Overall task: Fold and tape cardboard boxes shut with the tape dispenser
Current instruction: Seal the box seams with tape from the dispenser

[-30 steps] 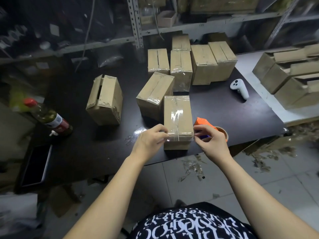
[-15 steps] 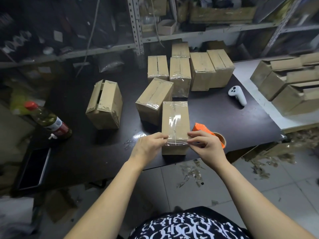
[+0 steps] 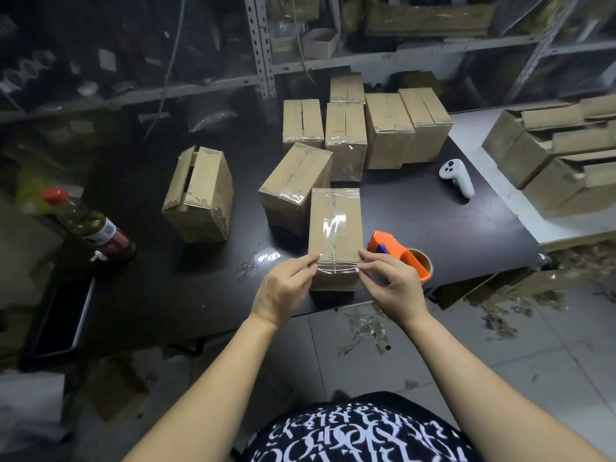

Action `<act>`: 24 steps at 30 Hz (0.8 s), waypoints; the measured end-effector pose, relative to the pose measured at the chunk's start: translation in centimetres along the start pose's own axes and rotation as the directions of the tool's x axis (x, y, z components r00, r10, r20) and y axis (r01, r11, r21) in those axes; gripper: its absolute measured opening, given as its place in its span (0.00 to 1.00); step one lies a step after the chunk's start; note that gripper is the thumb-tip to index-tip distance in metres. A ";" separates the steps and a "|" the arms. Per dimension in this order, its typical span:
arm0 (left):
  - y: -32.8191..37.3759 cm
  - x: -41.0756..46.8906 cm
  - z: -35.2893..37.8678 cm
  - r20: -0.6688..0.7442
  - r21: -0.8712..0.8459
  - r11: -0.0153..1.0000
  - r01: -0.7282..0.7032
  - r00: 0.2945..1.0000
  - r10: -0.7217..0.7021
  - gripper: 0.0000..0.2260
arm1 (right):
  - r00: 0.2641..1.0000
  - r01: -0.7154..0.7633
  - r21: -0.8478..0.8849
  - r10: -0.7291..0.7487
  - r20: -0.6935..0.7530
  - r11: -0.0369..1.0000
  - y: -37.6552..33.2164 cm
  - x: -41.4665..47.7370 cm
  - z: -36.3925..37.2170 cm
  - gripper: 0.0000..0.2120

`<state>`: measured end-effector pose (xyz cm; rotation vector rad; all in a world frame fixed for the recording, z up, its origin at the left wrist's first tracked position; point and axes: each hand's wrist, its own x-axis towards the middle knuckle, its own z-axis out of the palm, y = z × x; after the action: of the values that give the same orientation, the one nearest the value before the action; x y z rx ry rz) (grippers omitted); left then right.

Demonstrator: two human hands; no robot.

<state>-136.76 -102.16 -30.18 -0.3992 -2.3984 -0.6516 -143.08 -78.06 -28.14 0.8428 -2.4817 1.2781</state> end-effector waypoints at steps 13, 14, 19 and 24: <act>0.9 1.2 0.7 -0.139 -0.076 0.982 0.170 0.974 -0.180 0.01 | 1.000 0.011 -0.007 -0.011 -0.027 1.000 0.0 1.3 0.7 0.08; 0.9 1.3 0.6 -0.135 -0.058 0.986 0.156 0.978 -0.162 0.01 | 1.000 -0.003 0.019 0.003 -0.013 1.000 0.1 1.4 0.6 0.08; 1.0 1.8 0.1 -0.089 -0.086 0.981 0.175 0.979 -0.182 0.03 | 0.988 -0.154 0.210 0.151 0.029 0.966 0.6 1.4 0.6 0.09; 1.6 2.3 -1.3 0.069 -0.268 0.776 0.571 0.815 -0.576 0.20 | 0.937 -0.332 0.278 0.349 -0.012 0.901 -1.0 1.8 0.2 0.24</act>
<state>-137.18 -101.23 -27.21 0.2597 -2.4123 -1.2669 -143.97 -79.41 -26.80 0.4159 -2.5160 1.7640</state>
